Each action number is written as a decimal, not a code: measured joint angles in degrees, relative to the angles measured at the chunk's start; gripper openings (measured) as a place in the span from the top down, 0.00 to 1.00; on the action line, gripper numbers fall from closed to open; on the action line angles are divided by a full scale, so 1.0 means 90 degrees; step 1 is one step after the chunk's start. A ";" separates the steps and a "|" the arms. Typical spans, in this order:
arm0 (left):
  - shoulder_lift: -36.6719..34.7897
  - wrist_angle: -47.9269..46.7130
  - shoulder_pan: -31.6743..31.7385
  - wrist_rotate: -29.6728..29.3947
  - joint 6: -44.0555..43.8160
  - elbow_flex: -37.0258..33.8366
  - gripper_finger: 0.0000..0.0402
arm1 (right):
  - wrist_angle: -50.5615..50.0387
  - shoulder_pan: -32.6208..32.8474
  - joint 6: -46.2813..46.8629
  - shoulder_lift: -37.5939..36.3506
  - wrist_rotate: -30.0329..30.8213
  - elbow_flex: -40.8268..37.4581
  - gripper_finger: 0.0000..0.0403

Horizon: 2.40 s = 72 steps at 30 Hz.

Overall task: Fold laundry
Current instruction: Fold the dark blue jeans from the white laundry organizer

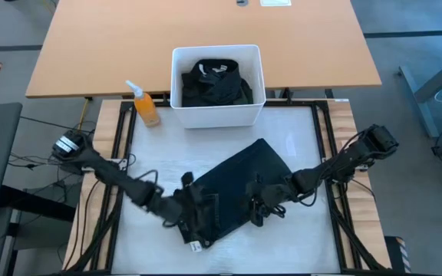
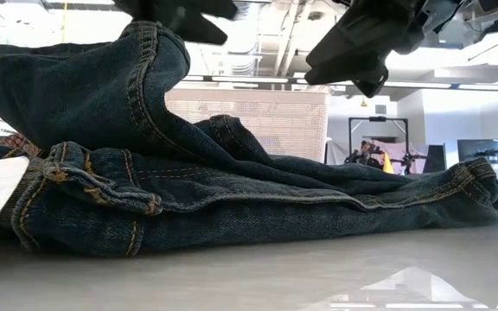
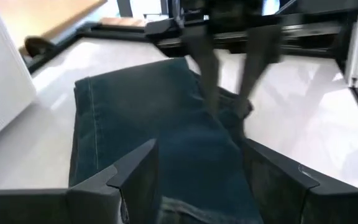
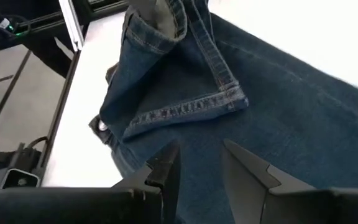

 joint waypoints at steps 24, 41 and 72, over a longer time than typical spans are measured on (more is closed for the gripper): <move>0.0002 0.0124 0.0153 0.0914 -0.2252 -0.1447 0.46 | 0.0051 0.0542 0.0146 0.0005 0.1496 -0.0119 0.66; 0.0002 0.0013 -0.2030 0.2003 -0.3479 -0.1268 0.46 | -0.0231 0.0537 0.0124 0.0005 0.1491 -0.0119 0.66; 0.0002 0.0178 -0.2222 -0.0106 -0.2830 -0.1269 0.46 | -0.2682 0.1167 0.1088 -0.1277 0.0777 -0.0117 0.66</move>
